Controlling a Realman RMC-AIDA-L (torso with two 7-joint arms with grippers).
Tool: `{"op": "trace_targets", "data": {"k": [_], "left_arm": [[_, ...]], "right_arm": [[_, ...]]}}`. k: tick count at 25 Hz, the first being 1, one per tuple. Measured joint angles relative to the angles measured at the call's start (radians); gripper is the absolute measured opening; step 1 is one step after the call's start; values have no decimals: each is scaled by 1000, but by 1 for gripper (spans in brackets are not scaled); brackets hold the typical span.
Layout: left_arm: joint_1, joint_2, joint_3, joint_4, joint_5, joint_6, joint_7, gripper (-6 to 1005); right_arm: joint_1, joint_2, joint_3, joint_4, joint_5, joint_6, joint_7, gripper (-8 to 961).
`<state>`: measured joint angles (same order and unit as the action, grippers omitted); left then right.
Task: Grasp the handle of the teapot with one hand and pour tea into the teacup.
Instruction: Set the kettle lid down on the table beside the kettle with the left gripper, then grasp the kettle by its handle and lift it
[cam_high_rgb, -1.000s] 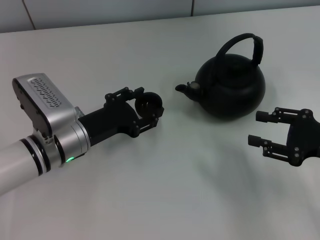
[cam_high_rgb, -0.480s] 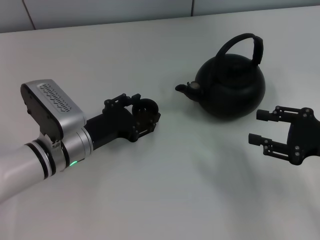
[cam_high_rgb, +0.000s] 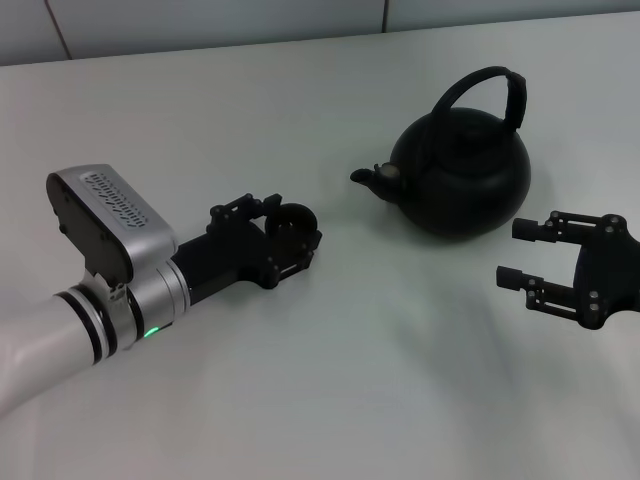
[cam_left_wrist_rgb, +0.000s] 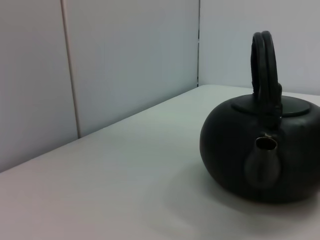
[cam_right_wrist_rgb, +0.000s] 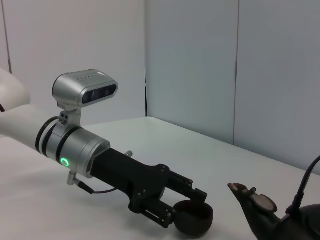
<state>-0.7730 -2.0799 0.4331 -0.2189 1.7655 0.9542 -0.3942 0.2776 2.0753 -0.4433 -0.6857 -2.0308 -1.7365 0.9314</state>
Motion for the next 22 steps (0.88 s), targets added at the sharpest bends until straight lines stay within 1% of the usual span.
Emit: {"op": "trace_targets", "data": {"k": [9, 13, 16, 18, 19, 21, 22], "left_arm": [[0, 0, -22, -15, 0, 0, 0, 741], [10, 0, -22, -11, 0, 27, 0, 792], [44, 6, -22, 15, 0, 127, -2, 805], [85, 12, -19, 58, 0, 235, -17, 805], [112, 15, -16, 88, 0, 296, -36, 805], [180, 16, 0, 184, 1, 426, -96, 805], [249, 17, 23, 287, 1, 534, -175, 805]], "right_arm": [[0, 0, 0, 0, 0, 0, 0, 577], [-2, 0, 0, 1, 0, 0, 0, 577], [-4, 0, 0, 2, 0, -1, 0, 576], [-4, -1, 0, 1, 0, -1, 0, 576], [-5, -1, 0, 1, 0, -1, 0, 576], [-4, -2, 1, 1, 1, 0, -1, 575], [-5, -2, 6, 1, 1, 0, -1, 575]]}}
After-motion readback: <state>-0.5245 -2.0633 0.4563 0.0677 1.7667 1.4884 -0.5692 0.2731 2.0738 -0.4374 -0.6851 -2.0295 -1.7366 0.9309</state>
